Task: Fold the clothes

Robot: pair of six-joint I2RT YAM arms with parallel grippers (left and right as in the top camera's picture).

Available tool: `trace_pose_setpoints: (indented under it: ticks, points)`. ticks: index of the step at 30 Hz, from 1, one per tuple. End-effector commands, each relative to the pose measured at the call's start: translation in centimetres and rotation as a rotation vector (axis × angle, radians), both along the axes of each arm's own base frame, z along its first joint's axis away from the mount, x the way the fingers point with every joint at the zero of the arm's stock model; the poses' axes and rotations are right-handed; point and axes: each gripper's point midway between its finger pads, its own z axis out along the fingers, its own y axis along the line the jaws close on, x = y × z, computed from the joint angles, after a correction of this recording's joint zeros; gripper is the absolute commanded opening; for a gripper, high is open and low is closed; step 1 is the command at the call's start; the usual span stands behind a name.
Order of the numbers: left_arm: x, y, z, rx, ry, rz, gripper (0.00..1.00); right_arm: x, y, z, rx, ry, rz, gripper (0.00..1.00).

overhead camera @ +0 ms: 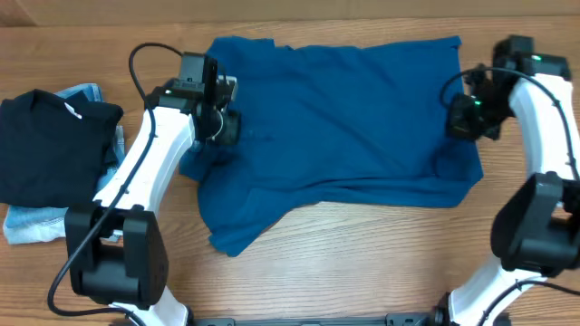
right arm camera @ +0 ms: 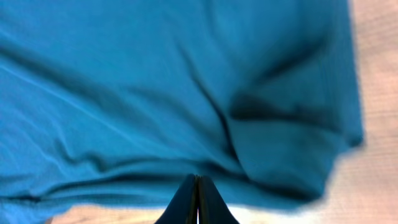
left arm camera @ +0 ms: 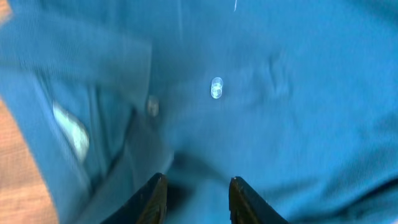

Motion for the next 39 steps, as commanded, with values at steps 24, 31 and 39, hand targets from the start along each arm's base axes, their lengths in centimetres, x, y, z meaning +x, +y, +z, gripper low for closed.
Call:
trace_pose_setpoints:
  ticks: [24, 31, 39]
  points:
    - [8.4, 0.6, -14.5, 0.005, -0.069, 0.161, 0.34, 7.6, -0.1, -17.3, -0.035, -0.026, -0.076, 0.13]
    - [11.6, 2.8, -12.2, -0.167, -0.113, 0.236, 0.38, 8.4, -0.2, -16.5, -0.037, -0.050, -0.076, 0.49]
    - [10.7, -0.5, -0.2, -0.220, -0.058, 0.016, 0.38, 9.4, -1.6, 2.8, -0.120, -0.293, -0.098, 0.66]
